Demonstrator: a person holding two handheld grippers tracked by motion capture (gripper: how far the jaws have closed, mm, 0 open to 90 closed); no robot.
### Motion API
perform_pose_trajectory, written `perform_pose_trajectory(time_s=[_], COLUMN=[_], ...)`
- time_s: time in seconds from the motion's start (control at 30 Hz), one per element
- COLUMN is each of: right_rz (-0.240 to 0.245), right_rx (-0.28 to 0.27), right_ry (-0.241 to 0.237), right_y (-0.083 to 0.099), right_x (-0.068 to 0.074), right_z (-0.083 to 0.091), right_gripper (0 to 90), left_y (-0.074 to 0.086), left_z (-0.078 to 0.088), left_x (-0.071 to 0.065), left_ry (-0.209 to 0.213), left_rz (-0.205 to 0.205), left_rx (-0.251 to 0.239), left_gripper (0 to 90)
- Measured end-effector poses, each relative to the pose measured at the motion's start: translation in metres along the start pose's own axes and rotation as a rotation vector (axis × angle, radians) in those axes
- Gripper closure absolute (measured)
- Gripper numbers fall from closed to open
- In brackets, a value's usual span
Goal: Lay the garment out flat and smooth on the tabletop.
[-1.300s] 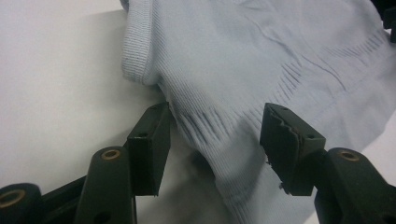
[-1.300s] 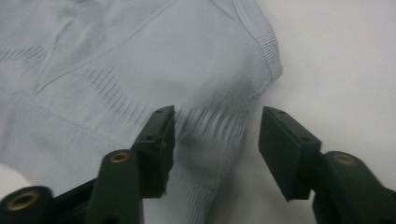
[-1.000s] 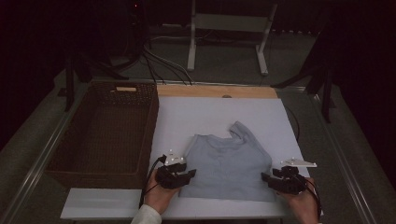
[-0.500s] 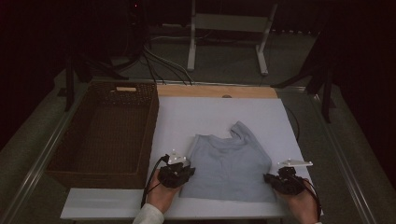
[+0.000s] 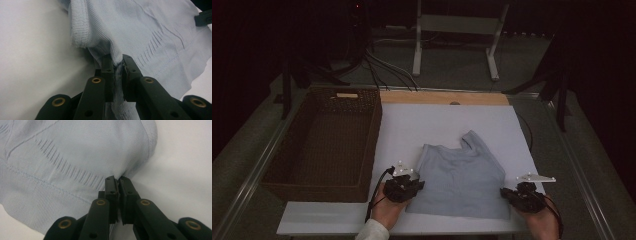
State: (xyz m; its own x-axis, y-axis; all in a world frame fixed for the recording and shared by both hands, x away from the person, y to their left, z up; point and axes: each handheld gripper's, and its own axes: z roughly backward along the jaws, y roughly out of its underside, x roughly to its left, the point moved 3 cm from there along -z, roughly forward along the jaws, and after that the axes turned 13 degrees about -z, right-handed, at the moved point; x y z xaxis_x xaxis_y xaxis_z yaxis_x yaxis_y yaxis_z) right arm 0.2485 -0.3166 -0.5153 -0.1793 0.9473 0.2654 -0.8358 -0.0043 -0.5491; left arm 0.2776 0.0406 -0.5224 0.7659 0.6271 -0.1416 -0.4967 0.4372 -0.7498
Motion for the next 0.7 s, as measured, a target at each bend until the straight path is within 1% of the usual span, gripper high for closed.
perform_pose_trajectory(time_s=[0.13, 0.33, 0.37, 0.43, 0.47, 0.5, 0.53, 0.57, 0.67, 0.7], right_rz=[0.0, -0.017, -0.022, -0.019, -0.019, -0.019, -0.019, -0.018, -0.018, -0.019], right_rx=[-0.007, -0.01, -0.009, -0.011, -0.011, -0.009, -0.009, -0.008, -0.008, -0.008], right_ry=[0.006, 0.014, 0.011, 0.008, 0.008, 0.008, 0.008, 0.008, 0.007, 0.006], right_y=[0.002, 0.003, 0.004, 0.004, 0.004, 0.004, 0.004, 0.004, 0.004, 0.004], right_x=[-0.002, -0.007, -0.008, -0.007, -0.007, -0.006, -0.006, -0.005, -0.005, -0.005], right_z=[0.004, 0.007, 0.007, 0.007, 0.007, 0.007, 0.007, 0.006, 0.006, 0.006], right_gripper=[86.4, 86.5, 86.3, 85.9, 85.9, 85.3, 85.3, 85.2, 85.3, 85.2], left_y=[-0.001, -0.002, -0.003, -0.003, -0.004, -0.007, -0.007, -0.009, -0.015, -0.02], left_z=[0.0, -0.001, 0.0, 0.001, 0.002, 0.004, 0.004, 0.006, 0.009, 0.009], left_x=[-0.003, -0.009, -0.008, -0.007, -0.006, -0.003, -0.003, -0.001, 0.004, 0.006], left_ry=[0.016, 0.034, 0.027, 0.027, 0.022, 0.005, 0.005, 0.004, -0.02, -0.026], left_rz=[0.006, -0.01, -0.008, -0.007, -0.006, 0.004, 0.004, 0.005, 0.01, 0.001], left_rx=[-0.005, -0.004, -0.015, -0.023, -0.034, -0.054, -0.054, -0.062, -0.09, -0.099], left_gripper=[82.5, 81.6, 73.2, 62.5, 62.5, 52.2, 50.3, 50.3, 43.9, 42.1])
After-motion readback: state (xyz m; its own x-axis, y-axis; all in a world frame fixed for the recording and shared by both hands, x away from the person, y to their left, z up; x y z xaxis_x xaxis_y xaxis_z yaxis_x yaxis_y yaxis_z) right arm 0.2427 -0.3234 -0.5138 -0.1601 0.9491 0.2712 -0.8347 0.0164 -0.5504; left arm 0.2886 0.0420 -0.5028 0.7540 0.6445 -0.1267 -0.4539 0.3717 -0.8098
